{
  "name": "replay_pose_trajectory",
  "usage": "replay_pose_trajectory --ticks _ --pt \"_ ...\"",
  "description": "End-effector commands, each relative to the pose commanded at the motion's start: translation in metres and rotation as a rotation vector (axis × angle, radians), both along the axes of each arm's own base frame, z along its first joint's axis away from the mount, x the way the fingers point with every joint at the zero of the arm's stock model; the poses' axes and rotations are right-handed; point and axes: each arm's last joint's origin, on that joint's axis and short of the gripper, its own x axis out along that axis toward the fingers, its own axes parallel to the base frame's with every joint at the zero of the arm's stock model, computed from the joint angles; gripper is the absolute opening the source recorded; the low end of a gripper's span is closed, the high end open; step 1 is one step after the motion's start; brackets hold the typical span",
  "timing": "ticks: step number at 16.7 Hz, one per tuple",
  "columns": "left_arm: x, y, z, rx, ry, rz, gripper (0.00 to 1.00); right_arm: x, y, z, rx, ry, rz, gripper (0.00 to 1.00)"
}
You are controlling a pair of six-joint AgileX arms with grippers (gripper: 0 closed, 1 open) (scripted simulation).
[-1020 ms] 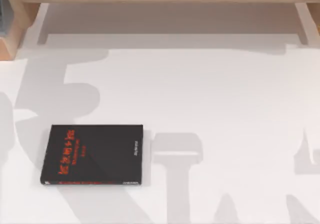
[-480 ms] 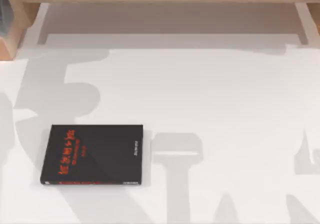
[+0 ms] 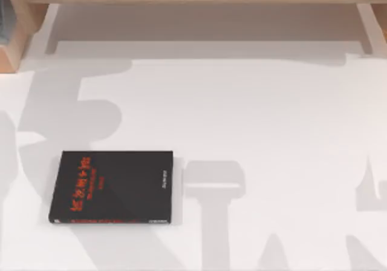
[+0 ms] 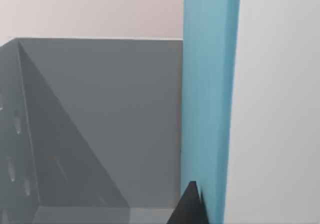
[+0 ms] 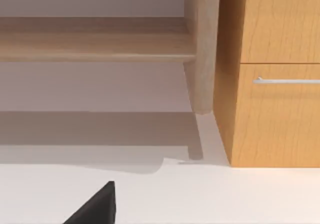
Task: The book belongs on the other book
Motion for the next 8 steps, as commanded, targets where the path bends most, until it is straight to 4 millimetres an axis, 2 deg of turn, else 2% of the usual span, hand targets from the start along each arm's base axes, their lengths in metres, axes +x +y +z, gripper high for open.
replay_pose_trajectory --ticks 5,8 --pt "-0.0096 0.0002 0.0096 0.0 0.0 0.0 0.0 0.0 0.0 0.0 0.0 0.0 0.0 1.0" --pt "-0.0083 -0.0016 0.0093 0.002 0.0 -0.004 0.0 0.0 0.0 0.0 0.0 0.0 0.0 1.0"
